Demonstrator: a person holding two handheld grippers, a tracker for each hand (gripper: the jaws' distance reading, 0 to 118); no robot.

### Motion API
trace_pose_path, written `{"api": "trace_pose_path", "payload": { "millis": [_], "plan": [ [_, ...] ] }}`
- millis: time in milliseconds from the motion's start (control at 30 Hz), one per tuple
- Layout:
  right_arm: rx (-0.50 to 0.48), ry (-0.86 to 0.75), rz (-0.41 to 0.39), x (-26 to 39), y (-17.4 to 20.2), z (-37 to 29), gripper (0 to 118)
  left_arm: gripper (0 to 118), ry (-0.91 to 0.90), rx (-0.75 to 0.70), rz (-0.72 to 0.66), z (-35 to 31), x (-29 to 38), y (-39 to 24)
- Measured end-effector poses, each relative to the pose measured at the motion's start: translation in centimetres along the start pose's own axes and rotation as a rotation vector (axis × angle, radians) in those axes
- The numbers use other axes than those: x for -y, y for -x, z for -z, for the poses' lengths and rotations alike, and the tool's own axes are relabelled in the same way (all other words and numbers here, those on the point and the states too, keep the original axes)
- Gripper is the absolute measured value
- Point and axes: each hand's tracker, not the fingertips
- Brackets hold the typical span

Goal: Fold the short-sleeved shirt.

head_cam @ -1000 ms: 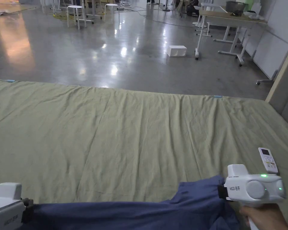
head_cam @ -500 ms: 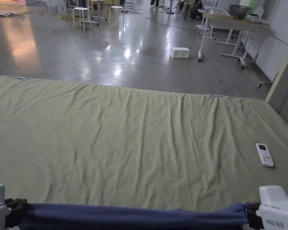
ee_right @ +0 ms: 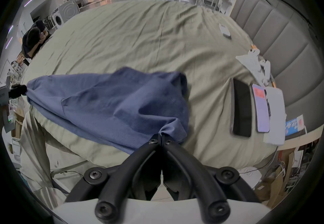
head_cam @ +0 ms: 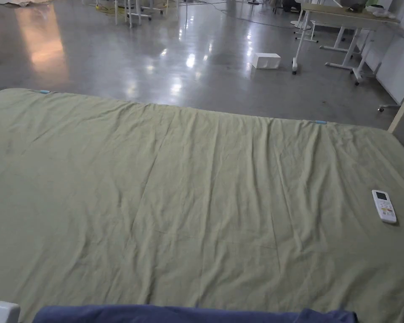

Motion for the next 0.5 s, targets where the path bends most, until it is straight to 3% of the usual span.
{"api": "trace_pose_path", "payload": {
  "millis": [267,367,433,467,500],
  "plan": [
    [0.052,0.004,-0.012,1.5,0.6,3.9,1,7,0.059,-0.023,0.033,3.2,2.5,-1.1],
    [0.083,-0.018,-0.067,1.5,1.0,3.6,9,9,0.04,-0.027,0.012,3.1,2.8,-0.9],
    [0.124,-0.025,-0.102,1.5,1.0,3.1,33,16,0.043,-0.009,-0.017,2.2,2.3,-0.9],
    [0.149,-0.035,-0.11,1.4,0.9,2.6,49,25,0.045,0.002,-0.034,1.8,2.1,-0.9],
    [0.176,-0.047,-0.107,1.2,0.9,1.9,74,45,0.039,0.019,-0.044,1.3,1.5,-0.8]
  ]
}}
